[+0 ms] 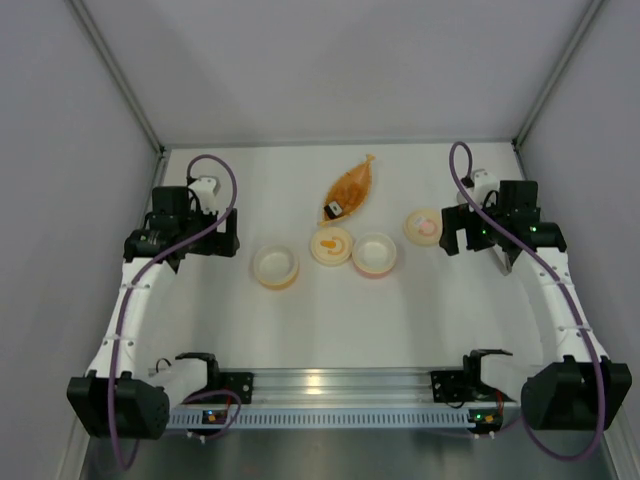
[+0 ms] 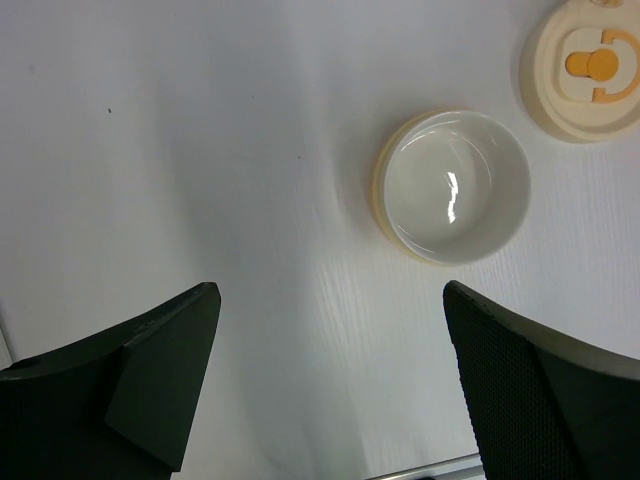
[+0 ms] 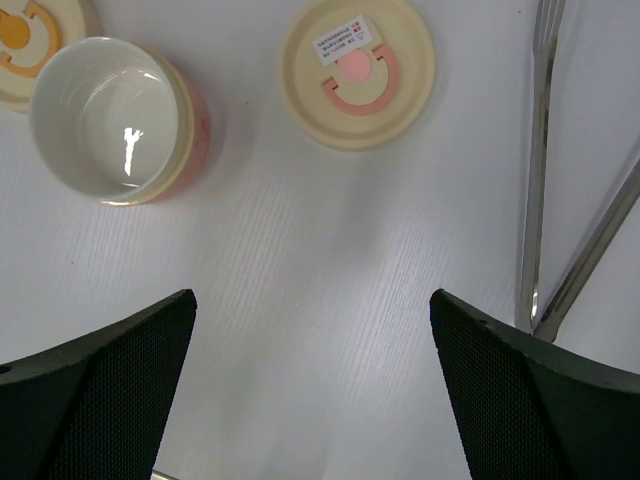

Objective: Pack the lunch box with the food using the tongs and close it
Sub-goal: Pick up the clamp at the center of the board.

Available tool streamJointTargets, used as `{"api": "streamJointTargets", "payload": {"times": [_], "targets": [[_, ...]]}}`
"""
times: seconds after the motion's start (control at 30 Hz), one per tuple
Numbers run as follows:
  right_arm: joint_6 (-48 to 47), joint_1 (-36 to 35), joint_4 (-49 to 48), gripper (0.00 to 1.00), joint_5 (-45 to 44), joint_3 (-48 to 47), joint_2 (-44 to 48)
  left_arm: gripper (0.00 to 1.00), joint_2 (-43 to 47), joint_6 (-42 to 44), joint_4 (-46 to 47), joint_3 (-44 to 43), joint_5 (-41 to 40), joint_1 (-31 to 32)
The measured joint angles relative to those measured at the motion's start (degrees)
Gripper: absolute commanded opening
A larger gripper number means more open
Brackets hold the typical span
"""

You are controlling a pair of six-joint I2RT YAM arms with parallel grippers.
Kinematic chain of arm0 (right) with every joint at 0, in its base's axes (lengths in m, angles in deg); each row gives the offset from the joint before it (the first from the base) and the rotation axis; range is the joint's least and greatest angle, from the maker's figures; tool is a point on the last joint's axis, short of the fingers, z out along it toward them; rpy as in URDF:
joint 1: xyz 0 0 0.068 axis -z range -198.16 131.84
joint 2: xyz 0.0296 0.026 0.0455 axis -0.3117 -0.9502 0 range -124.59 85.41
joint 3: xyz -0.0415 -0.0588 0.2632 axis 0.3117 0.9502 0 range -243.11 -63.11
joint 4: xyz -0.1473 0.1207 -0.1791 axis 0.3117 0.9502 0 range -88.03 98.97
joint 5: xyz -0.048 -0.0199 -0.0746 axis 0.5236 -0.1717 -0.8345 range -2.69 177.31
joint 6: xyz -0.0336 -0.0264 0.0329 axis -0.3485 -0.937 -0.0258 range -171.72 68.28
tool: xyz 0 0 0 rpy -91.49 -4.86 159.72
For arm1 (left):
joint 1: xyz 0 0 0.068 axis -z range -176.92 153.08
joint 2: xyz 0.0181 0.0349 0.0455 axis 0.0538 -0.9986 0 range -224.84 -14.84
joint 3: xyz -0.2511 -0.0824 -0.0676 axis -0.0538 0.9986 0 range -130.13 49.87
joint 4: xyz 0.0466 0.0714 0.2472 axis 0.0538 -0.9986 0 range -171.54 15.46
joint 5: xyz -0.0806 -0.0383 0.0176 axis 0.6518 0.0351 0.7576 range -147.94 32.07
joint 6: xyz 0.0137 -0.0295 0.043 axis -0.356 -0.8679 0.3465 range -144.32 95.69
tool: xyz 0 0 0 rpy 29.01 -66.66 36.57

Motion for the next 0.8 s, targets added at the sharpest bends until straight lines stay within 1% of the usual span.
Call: {"api": "streamJointTargets", "payload": {"times": [0.27,0.4,0.5,0.7,0.8], "targets": [[-0.04,0.00,0.24,0.99,-0.07,-0.04,-1.75,0.98,-1.40,0.96,-0.66,-0.39,0.52,0.00],[-0.87,1.22,2.21,0.99,-0.33,-1.86,-5.35,0.98,-2.25,1.46,-2.12,-2.43,2.45,0.00],[-2.64,5.35,3.78,1.00,-0.72,-5.18,-9.38,0.98,-4.33,2.36,-3.37,-4.87,5.03,0.00],[-8.72,18.64,7.87,0.99,-1.36,-14.58,-18.64,0.98,-7.45,3.30,-5.31,-6.29,9.66,0.00],[-11.61,22.43,10.67,0.99,-2.45,-19.37,-23.50,0.98,-8.57,3.80,-5.97,-7.58,11.23,0.00]]}}
